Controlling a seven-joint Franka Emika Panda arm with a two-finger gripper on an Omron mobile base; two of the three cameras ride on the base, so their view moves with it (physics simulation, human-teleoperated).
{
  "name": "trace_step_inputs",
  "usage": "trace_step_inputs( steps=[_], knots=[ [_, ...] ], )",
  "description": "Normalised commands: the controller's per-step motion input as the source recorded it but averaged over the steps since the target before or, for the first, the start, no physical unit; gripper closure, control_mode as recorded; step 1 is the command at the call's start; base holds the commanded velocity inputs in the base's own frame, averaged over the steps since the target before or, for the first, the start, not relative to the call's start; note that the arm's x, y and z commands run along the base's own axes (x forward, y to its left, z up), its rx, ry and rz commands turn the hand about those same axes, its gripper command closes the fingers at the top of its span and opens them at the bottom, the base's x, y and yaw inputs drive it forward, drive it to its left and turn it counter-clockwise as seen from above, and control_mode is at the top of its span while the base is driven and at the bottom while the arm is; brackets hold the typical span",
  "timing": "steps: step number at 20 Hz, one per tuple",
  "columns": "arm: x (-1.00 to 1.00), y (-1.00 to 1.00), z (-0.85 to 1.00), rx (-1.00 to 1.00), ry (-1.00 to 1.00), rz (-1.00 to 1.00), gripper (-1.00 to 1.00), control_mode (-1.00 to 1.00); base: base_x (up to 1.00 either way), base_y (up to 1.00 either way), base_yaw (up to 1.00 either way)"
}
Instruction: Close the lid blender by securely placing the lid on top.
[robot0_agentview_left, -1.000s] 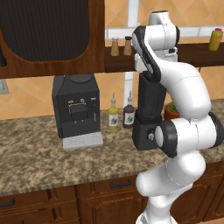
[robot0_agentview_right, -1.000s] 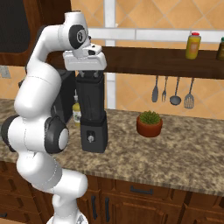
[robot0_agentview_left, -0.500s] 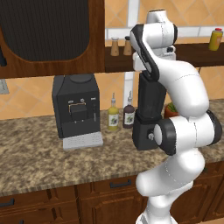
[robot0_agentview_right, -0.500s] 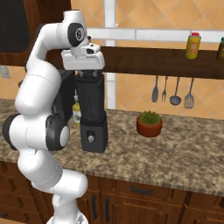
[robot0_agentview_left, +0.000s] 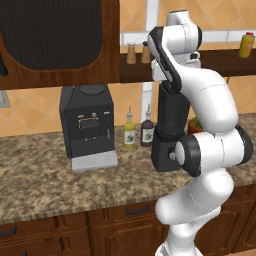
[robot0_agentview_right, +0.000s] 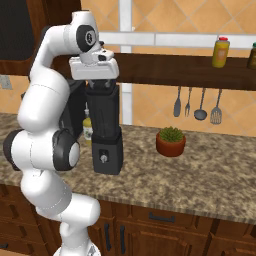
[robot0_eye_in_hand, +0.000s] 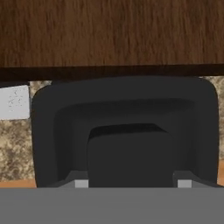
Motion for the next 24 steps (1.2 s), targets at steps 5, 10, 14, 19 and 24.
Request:
trace_step_inputs(
  steps=[5, 10, 14, 19, 24],
  knots=[
    [-0.16, 0.00, -0.18, 0.00, 0.23, 0.00, 1.00, -1.00, 0.00, 0.00, 0.00],
    [-0.46, 0.00, -0.06, 0.00, 0.29, -0.01, 1.00, -1.00, 0.00, 0.00, 0.00],
    [-0.66, 0.00, 0.00, 0.00, 0.25, 0.00, 1.00, -1.00, 0.00, 0.00, 0.00],
    [-0.38, 0.00, -0.07, 0.00, 0.13, 0.00, 1.00, -1.00, 0.00, 0.00, 0.00],
    [0.10, -0.01, -0.16, 0.00, -0.02, -0.01, 1.00, -1.00, 0.00, 0.00, 0.00]
  ],
)
